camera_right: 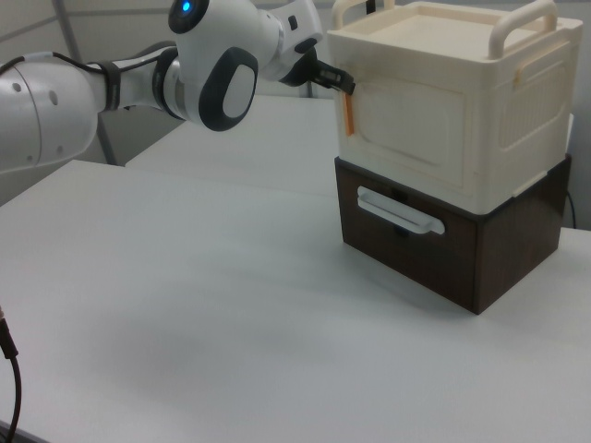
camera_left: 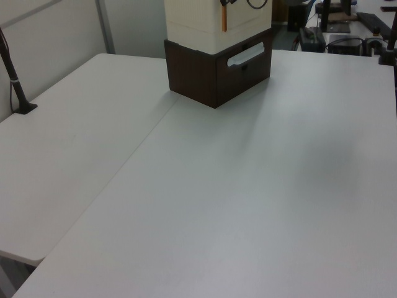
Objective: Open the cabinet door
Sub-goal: 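Move the open gripper toward the orange handle of the cream cabinet door, then close the gripper on the orange door handle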
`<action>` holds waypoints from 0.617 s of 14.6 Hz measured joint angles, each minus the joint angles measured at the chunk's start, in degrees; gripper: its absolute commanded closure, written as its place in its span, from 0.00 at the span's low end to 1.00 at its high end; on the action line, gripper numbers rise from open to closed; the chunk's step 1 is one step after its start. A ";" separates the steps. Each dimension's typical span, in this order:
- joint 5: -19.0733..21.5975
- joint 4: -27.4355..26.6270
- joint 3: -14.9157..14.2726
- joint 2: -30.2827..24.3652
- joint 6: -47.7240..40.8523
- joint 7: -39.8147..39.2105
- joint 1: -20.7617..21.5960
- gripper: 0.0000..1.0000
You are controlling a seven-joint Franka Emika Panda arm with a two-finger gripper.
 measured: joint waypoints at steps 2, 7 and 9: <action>0.00 0.01 -0.01 0.65 1.61 0.00 -0.06 0.59; 0.00 0.03 -0.12 1.13 2.20 0.01 -0.08 1.00; -0.06 0.06 -0.06 1.12 2.20 0.01 0.04 1.00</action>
